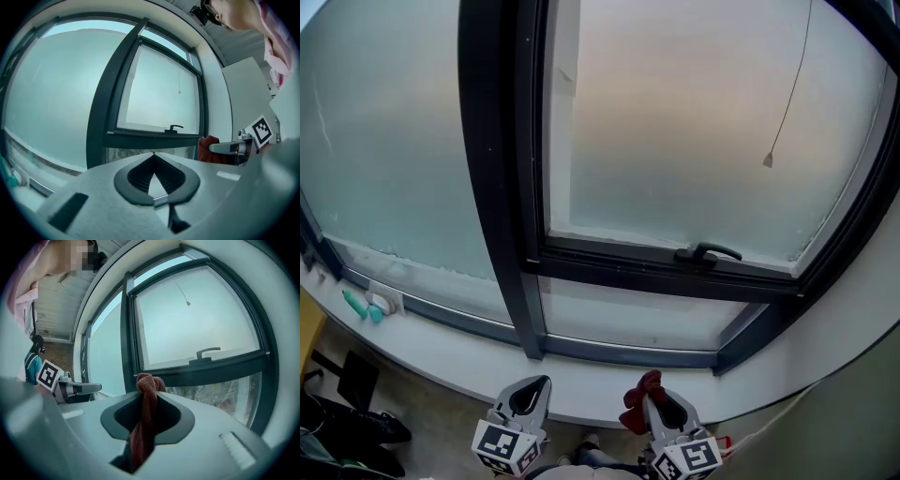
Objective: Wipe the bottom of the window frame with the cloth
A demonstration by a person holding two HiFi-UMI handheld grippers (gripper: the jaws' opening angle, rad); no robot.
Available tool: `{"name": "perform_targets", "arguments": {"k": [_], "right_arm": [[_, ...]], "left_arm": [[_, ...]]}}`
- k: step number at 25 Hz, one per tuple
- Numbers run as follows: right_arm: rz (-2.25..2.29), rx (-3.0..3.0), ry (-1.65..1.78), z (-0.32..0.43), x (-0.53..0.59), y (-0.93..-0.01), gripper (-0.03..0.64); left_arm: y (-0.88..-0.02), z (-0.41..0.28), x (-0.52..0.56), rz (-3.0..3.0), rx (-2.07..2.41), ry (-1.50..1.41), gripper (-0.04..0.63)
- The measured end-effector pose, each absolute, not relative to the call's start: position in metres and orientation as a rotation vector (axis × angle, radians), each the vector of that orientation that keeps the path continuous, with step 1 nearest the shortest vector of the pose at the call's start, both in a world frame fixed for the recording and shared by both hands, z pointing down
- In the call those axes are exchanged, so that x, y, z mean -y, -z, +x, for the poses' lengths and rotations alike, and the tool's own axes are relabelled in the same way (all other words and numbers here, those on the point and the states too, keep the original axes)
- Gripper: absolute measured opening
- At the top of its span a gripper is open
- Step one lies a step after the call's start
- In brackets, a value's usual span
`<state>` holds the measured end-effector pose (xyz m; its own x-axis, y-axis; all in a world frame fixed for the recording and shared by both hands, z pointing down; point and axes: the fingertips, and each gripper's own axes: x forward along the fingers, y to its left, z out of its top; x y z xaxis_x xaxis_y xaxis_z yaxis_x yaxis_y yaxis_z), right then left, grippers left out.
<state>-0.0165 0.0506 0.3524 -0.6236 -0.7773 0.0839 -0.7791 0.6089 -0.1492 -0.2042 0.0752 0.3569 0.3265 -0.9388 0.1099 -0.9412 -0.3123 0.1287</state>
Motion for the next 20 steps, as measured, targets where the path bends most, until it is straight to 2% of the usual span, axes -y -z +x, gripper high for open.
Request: {"name": "perform_targets", "arguments": {"k": [6,15,20], "right_arm": [[1.233,2.867,-0.23,-0.028,0.01,-0.344,0.069],[1.092,2.914,-0.211,-0.063,0.051,-0.344,0.069],[1.195,2.918,-0.139,-0.065,0.085,-0.323,0.069]], "left_arm": [[-0.304,-0.2,-0.03,2.5,1.87,0.023,-0.002],[-0.353,-0.222,-0.009,2.315,1.893,-0.107,-0.002],[-0.315,-0.201,0.037,2.539,1.889,-0.025,-0.002]]}}
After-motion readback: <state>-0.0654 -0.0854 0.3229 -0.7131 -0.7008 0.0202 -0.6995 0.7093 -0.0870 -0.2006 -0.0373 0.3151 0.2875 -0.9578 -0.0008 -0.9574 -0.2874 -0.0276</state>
